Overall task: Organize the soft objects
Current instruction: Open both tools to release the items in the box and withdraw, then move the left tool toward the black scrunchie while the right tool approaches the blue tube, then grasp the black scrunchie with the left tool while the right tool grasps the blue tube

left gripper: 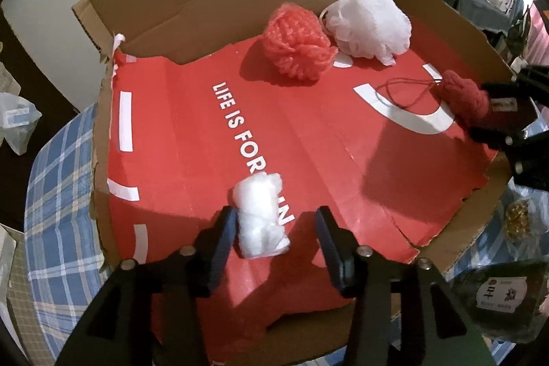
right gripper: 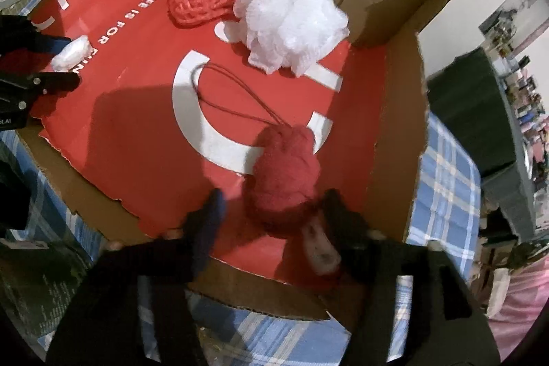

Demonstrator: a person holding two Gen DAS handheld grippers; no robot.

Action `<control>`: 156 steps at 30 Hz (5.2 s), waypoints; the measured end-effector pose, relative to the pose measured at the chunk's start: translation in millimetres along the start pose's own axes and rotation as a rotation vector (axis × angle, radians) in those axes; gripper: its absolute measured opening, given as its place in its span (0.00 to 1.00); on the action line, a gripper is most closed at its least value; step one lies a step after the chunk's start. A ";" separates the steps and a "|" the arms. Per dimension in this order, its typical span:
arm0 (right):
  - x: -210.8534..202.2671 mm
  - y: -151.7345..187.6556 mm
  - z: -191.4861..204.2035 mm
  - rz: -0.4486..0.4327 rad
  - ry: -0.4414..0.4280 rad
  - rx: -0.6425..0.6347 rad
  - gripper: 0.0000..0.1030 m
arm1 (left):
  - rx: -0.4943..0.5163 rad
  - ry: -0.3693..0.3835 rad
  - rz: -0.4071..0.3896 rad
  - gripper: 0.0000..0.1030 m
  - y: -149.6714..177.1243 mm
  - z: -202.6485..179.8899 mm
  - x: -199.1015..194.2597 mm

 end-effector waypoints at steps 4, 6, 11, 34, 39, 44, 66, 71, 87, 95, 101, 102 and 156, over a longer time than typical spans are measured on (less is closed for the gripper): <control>-13.9 -2.6 1.8 -0.023 0.005 -0.003 0.61 | 0.000 -0.001 -0.017 0.58 -2.2 -5.3 -4.8; -19.3 -12.5 0.1 -0.038 0.006 -0.006 0.61 | -0.005 0.002 -0.030 0.71 -3.6 -7.1 -10.8; -50.1 -19.8 1.9 -0.102 -0.002 0.022 0.61 | -0.023 0.006 -0.120 0.78 -12.9 -10.8 -37.6; -256.7 32.4 29.0 -0.630 -0.004 0.200 0.81 | -0.136 -0.084 -0.683 1.00 13.1 -46.6 -247.1; -271.9 62.0 46.3 -0.682 -0.016 0.228 0.83 | -0.192 -0.081 -0.723 1.00 40.9 -57.5 -266.2; -276.1 92.9 60.8 -0.716 -0.045 0.290 0.86 | -0.227 -0.059 -0.741 1.00 68.5 -70.2 -268.7; -174.5 157.5 104.8 -0.615 -0.027 0.420 0.86 | -0.252 -0.098 -0.613 1.00 151.0 -105.3 -184.7; -161.5 160.6 109.8 -0.586 -0.047 0.426 0.86 | -0.263 -0.095 -0.561 1.00 160.0 -104.6 -167.1; -142.7 140.0 125.2 -0.560 -0.120 0.418 0.86 | -0.308 -0.157 -0.477 1.00 173.0 -59.8 -146.8; -133.4 127.2 138.6 -0.555 -0.132 0.385 0.68 | -0.279 -0.128 -0.418 0.89 175.1 -36.1 -131.3; -116.5 126.4 144.8 -0.508 -0.147 0.381 0.24 | -0.241 -0.020 -0.379 0.32 171.1 -46.7 -118.2; -116.8 127.5 143.3 -0.512 -0.140 0.384 0.17 | -0.250 0.036 -0.372 0.31 171.2 -51.8 -116.0; -159.8 137.9 91.1 -0.553 -0.116 0.407 0.16 | -0.139 0.077 -0.433 0.28 134.4 -100.4 -161.8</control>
Point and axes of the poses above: each gripper's, at about its wrist camera, not at the fingertips, and x roughly the way its jaws point, z to its left, y to its underside, the point moved 9 cm from there along x, roughly the way its jaws point, and after that the axes turned 8 degrees about -z, right-handed, at the moved point
